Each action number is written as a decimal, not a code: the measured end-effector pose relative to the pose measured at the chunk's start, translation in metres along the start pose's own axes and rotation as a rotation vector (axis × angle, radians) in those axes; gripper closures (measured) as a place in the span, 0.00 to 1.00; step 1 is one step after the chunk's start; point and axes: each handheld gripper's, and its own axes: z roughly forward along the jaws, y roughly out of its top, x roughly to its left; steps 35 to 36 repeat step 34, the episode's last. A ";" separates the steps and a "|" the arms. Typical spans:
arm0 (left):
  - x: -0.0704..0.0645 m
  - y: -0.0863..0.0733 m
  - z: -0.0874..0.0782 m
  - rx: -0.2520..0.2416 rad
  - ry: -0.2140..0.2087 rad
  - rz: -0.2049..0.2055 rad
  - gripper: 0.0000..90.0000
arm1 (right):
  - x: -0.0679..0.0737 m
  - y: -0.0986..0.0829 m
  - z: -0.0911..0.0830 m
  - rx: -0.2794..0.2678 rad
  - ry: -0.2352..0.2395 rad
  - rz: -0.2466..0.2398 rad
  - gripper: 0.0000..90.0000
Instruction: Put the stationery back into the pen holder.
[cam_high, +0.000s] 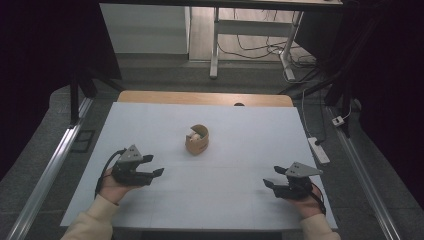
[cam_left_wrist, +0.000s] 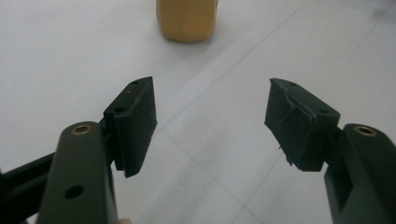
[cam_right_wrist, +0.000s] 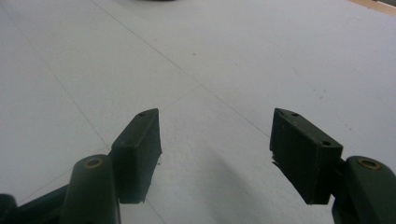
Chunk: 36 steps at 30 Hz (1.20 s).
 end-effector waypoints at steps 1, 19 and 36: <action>-0.001 -0.003 0.000 0.005 -0.001 0.000 0.37 | 0.000 0.000 0.000 0.002 0.000 -0.001 0.37; 0.010 -0.026 -0.001 0.018 0.038 -0.037 0.36 | -0.006 -0.004 -0.002 0.013 -0.020 -0.002 0.37; 0.009 -0.025 0.001 0.028 0.028 -0.013 0.36 | -0.005 -0.005 -0.002 0.018 -0.021 -0.010 0.35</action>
